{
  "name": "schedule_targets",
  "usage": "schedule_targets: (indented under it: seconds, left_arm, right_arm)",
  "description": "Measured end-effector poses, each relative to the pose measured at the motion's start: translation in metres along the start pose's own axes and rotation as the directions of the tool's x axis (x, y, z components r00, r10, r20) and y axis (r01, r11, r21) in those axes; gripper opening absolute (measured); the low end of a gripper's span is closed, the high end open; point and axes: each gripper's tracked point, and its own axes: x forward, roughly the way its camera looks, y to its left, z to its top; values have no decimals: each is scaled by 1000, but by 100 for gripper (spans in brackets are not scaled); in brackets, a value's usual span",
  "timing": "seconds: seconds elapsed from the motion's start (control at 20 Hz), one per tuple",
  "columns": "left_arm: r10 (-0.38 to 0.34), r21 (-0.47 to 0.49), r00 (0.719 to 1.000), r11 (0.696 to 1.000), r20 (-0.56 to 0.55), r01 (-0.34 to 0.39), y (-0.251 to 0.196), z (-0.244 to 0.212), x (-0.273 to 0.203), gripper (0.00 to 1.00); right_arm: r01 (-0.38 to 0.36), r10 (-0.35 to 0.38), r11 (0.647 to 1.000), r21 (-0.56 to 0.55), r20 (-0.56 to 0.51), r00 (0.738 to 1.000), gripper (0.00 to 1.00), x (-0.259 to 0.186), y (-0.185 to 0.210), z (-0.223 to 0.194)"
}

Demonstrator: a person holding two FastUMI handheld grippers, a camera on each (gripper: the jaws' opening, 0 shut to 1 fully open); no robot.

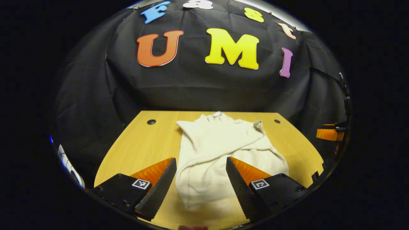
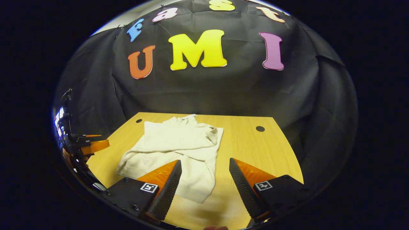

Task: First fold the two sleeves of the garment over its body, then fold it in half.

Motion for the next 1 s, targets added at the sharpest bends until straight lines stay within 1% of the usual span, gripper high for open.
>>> schedule_targets:
  seconds: [0.05, 0.1, 0.2, 0.3, 0.35, 0.4, 0.45, 0.5, 0.55, 0.6, 0.65, 0.8, 1.0]
  left_arm:
    - [-8, -9, 999, 1000, -44, 8, 5, -21, 0, 99]
    - [-14, -22, 996, 1000, -92, 12, 10, -45, 0, 99]
    - [-30, -47, 984, 999, -175, 22, 14, -82, 3, 99]
    - [-50, -78, 968, 996, -248, 32, 14, -111, 6, 99]
    - [-58, -91, 959, 995, -278, 34, 13, -121, 8, 99]
    - [-62, -100, 953, 994, -297, 33, 13, -128, 9, 99]
    - [-72, -114, 947, 993, -314, 38, 14, -128, 15, 99]
    - [-76, -128, 942, 991, -327, 36, 14, -135, 16, 99]
    - [-80, -143, 934, 989, -348, 31, 15, -140, 19, 99]
    - [-81, -162, 925, 987, -372, 21, 17, -144, 21, 100]
    - [-82, -182, 920, 983, -383, 12, 18, -146, 25, 99]
    - [-89, -221, 914, 975, -395, -1, 15, -142, 31, 99]
    - [-86, -218, 903, 976, -421, -8, 17, -144, 40, 99]
  right_arm:
    - [7, -7, 1000, -5, -33, 999, 89, 4, -5, -15]
    - [4, -4, 1000, 2, -63, 998, 94, 6, -7, -27]
    - [-1, 3, 1000, 21, -123, 992, 94, 7, -7, -51]
    - [9, -3, 999, 32, -175, 985, 94, 10, -9, -69]
    - [12, -4, 999, 37, -191, 982, 90, 12, -7, -77]
    - [13, -4, 999, 39, -209, 978, 94, 13, -7, -81]
    - [18, -9, 999, 36, -226, 974, 94, 15, -7, -86]
    - [22, -13, 999, 34, -246, 969, 89, 18, -8, -90]
    - [27, -16, 999, 35, -270, 963, 93, 23, -8, -97]
    - [21, -6, 999, 48, -295, 956, 94, 26, -5, -103]
    - [21, 1, 998, 65, -317, 949, 94, 30, -2, -110]
    - [42, -12, 997, 70, -392, 920, 94, 47, 3, -132]
    - [56, -16, 996, 70, -475, 880, 94, 73, 16, -159]
